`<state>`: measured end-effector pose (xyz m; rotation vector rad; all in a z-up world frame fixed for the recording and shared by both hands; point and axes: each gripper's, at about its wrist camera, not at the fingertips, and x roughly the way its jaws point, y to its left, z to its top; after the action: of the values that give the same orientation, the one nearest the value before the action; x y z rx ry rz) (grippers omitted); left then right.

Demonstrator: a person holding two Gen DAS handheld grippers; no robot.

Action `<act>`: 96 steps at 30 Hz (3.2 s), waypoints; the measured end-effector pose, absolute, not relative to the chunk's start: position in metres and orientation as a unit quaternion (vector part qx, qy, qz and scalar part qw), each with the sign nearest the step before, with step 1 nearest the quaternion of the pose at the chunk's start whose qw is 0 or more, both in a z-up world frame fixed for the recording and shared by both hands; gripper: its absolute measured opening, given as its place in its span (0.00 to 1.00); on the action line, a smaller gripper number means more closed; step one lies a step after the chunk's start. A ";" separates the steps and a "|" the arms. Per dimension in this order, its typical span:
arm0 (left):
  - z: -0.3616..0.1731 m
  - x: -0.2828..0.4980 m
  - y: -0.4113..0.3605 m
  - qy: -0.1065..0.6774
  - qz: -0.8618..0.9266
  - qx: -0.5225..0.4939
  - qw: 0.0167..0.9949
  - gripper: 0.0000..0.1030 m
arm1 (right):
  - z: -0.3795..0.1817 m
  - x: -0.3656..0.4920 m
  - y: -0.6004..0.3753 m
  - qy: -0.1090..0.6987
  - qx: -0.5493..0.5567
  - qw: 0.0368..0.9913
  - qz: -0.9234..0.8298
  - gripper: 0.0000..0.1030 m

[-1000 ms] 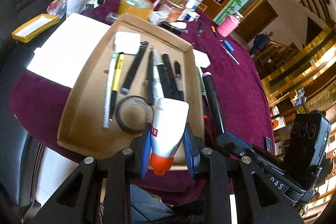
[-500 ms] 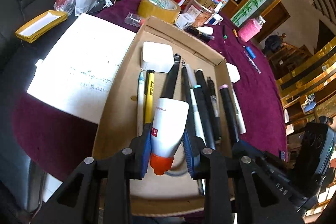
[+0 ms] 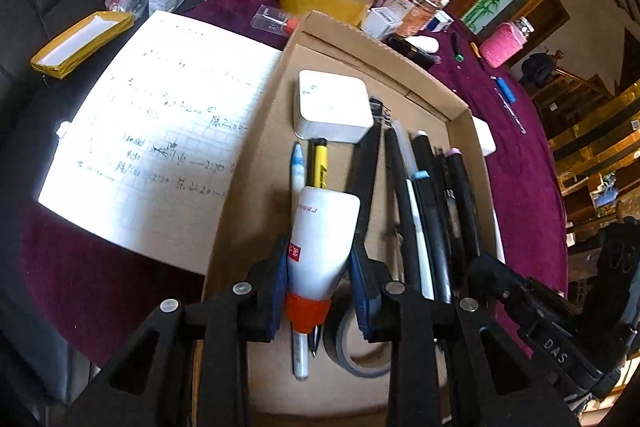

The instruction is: Organize rigid objects

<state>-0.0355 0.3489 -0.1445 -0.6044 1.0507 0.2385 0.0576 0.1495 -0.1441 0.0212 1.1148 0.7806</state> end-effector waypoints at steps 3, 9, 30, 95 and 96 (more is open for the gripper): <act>-0.146 -0.033 0.351 0.494 0.129 -0.276 0.814 0.27 | -0.145 0.060 0.153 0.518 0.010 0.775 0.362 0.15; -0.146 -0.032 0.350 0.494 0.134 -0.256 0.820 0.27 | -0.148 0.062 0.163 0.514 -0.009 0.781 0.355 0.16; -0.136 -0.041 0.326 0.472 0.151 -0.243 0.834 0.63 | -0.116 0.042 0.132 0.458 0.034 0.776 0.432 0.43; -0.099 0.016 0.187 0.440 0.043 -0.205 0.873 0.65 | -0.163 0.146 0.084 0.523 -0.135 0.736 0.409 0.14; -0.100 0.019 0.184 0.443 0.043 -0.201 0.873 0.65 | -0.163 0.150 0.075 0.524 -0.123 0.737 0.409 0.14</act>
<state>0.0189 0.1838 -0.0996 -0.4194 0.9252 0.0894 0.1499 0.0754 -0.1630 -0.2704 1.1510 0.8992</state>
